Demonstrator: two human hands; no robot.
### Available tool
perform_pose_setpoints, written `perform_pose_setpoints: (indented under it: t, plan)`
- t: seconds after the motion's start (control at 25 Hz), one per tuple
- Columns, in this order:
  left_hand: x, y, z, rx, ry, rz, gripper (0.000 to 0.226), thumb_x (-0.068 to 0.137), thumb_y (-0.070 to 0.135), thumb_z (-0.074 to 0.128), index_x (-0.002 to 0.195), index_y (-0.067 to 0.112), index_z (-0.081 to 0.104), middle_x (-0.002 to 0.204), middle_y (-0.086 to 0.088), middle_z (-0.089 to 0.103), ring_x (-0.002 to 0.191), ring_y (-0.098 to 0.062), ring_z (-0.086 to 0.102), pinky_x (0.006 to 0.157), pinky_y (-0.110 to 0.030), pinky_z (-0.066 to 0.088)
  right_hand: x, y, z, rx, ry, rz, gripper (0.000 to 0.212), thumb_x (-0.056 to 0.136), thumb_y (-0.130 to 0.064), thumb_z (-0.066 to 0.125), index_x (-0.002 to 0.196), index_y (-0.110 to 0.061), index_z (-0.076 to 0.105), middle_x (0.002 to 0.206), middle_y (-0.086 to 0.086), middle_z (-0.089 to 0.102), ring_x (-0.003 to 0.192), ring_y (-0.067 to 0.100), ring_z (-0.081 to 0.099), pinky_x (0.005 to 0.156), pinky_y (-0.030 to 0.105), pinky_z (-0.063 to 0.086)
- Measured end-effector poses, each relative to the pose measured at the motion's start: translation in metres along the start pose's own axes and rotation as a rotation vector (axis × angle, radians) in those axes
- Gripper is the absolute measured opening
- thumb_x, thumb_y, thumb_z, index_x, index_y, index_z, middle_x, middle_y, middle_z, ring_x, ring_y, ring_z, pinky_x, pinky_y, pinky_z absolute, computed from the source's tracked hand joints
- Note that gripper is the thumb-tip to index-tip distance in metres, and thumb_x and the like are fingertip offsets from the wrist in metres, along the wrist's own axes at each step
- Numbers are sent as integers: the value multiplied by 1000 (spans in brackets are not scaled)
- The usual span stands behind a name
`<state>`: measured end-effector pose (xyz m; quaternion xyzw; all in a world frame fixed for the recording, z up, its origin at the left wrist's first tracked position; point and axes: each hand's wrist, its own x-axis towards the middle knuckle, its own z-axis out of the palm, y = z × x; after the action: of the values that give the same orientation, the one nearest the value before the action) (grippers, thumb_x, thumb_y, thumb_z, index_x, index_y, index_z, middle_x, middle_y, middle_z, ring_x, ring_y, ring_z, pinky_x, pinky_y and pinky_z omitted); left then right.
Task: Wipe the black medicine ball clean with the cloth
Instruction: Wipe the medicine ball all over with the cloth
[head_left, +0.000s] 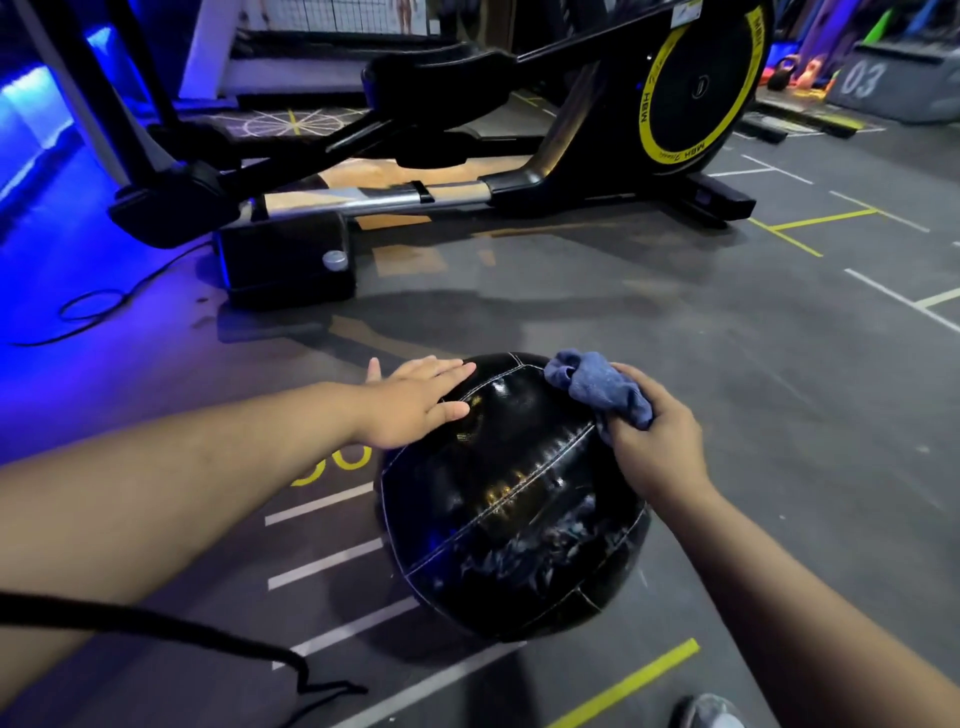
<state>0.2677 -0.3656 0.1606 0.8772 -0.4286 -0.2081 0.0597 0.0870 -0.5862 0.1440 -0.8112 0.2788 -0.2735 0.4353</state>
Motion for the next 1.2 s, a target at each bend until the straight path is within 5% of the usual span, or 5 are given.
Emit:
perform_pose_setpoints:
  t: [0.32,0.52,0.76,0.92,1.2]
  plan:
    - [-22,7,-10,-102,336,115,52,93,44,52,142,30,42,150,11,39,141,-12,32,117,-56,18,-20,-38,30,109,-165,-89,48,66,-30,66,113,-40,68,112,-17,71,104,2,66,91,24,51]
    - [-46,-8,7,-7,521,111,51,78,54,41,115,25,61,118,9,62,108,-18,59,99,-41,43,-29,-34,39,122,-284,-360,53,65,-7,68,115,-24,70,115,-13,70,107,-1,64,92,14,47]
    - [-78,-15,50,-120,478,83,51,90,53,23,137,38,32,144,24,29,135,2,25,119,-45,11,3,5,30,238,-172,256,32,85,-8,61,77,-37,71,58,-15,65,58,12,54,50,20,44]
    - [-73,-15,51,-132,443,92,57,90,51,14,142,29,26,144,18,21,138,-4,18,120,-47,4,-25,-27,51,95,-94,-132,39,80,-3,70,111,-27,72,111,-11,71,103,4,65,97,26,50]
    - [-74,-26,54,-14,407,59,67,89,53,8,147,21,19,148,9,19,140,-8,17,120,-50,6,-52,-43,54,-95,-351,-710,58,76,-1,64,131,-17,61,141,0,56,132,11,51,112,24,37]
